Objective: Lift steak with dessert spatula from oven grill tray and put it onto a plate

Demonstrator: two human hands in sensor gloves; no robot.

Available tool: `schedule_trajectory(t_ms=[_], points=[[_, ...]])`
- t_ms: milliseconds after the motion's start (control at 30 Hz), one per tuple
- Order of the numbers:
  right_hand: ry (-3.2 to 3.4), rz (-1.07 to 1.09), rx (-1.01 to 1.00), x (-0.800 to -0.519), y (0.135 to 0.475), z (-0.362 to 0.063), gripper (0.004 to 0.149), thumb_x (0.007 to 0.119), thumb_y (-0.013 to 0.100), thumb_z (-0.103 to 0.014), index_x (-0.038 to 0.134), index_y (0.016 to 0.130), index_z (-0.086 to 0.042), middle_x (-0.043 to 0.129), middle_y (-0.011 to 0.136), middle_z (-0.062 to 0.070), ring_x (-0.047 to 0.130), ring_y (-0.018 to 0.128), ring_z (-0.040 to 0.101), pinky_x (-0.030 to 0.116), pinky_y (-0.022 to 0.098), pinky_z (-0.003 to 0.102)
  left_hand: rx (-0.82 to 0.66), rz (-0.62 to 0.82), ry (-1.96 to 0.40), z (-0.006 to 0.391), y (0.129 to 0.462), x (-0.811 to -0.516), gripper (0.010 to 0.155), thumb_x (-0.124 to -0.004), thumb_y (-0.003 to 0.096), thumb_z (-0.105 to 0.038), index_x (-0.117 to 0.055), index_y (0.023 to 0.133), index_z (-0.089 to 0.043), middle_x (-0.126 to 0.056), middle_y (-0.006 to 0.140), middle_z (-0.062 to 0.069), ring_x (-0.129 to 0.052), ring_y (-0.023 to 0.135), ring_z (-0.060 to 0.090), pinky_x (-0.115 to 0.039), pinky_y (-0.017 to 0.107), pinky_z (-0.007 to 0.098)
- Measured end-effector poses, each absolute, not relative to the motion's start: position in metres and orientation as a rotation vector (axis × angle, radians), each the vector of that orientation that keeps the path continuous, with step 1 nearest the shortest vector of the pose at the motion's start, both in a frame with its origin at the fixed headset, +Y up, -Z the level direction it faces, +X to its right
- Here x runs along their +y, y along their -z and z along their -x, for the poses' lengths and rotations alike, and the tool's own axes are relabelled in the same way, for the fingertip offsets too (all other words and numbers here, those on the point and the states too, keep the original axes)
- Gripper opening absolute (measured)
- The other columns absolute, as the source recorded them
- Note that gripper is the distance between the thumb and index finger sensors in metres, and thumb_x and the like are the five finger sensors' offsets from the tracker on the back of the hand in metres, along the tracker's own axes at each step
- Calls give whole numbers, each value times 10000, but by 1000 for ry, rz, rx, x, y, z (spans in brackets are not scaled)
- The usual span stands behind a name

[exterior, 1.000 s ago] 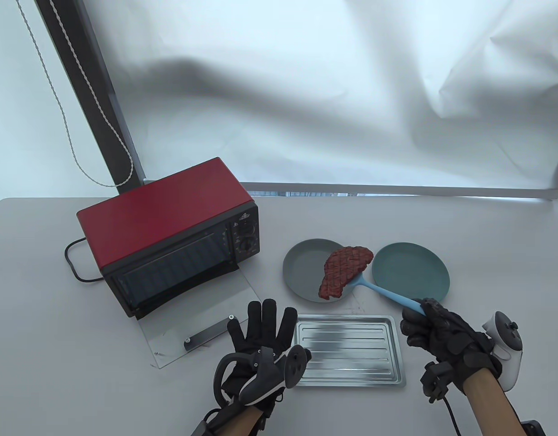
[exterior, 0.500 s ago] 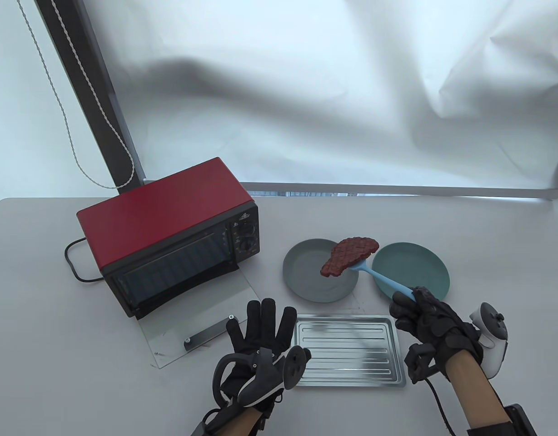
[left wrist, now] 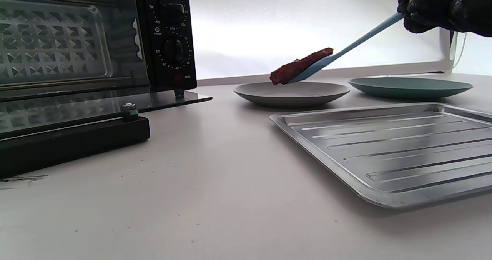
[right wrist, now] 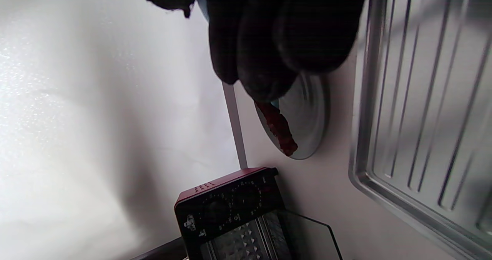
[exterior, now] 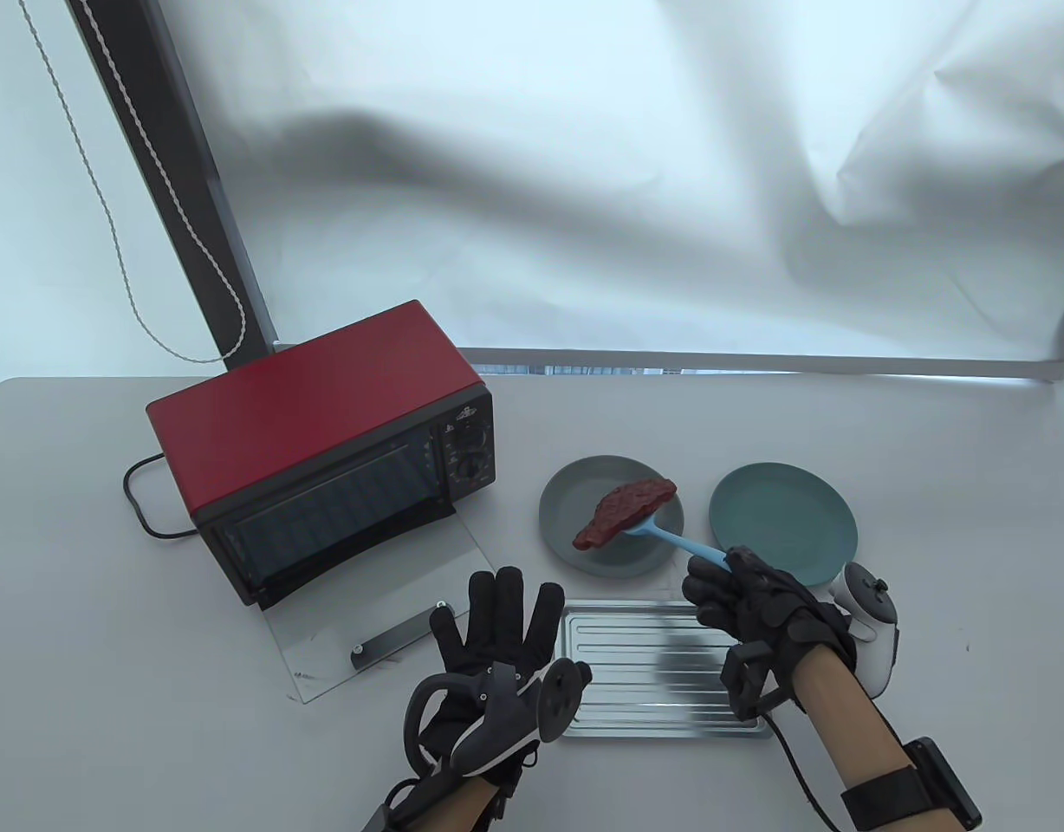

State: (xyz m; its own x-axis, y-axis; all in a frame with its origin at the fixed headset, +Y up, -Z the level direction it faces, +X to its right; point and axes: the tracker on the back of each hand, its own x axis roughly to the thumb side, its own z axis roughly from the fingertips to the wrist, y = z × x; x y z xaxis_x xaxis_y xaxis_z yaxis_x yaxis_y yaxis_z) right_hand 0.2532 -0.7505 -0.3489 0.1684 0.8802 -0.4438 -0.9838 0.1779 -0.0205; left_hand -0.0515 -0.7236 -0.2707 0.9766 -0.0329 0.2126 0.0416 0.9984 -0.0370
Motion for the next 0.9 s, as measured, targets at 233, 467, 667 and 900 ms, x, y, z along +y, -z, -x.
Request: schedule_trajectory(t_ms=[233, 467, 667, 900], points=[[-1375, 336, 380, -750, 350, -252, 564, 624, 671, -353, 557, 1006, 96, 927, 856, 215, 990, 740, 335, 850, 549, 393, -219, 42, 38, 51, 270, -722, 830, -454, 546, -679, -81, 1162, -267, -26, 1216, 215, -84, 1117, 492, -217, 693, 801], [-1355, 323, 365, -742, 348, -252, 581, 630, 670, -358, 549, 1001, 112, 923, 861, 215, 988, 747, 328, 851, 548, 389, -219, 41, 42, 51, 270, -722, 829, -458, 547, -675, -81, 1162, -266, -26, 1215, 218, -87, 1116, 491, -218, 694, 800], [-1430, 319, 309, -733, 345, -255, 589, 646, 659, -353, 566, 982, 133, 939, 837, 219, 1005, 716, 330, 862, 524, 390, -218, 37, 43, 51, 270, -721, 828, -458, 548, -675, -81, 1162, -266, -27, 1215, 219, -87, 1116, 492, -217, 693, 801], [-1455, 357, 263, -727, 333, -262, 597, 657, 651, -351, 582, 964, 152, 954, 814, 224, 1018, 691, 331, 868, 505, 393, -219, 36, 48, 51, 269, -721, 828, -458, 548, -674, -83, 1162, -265, -29, 1216, 218, -87, 1116, 492, -218, 693, 801]])
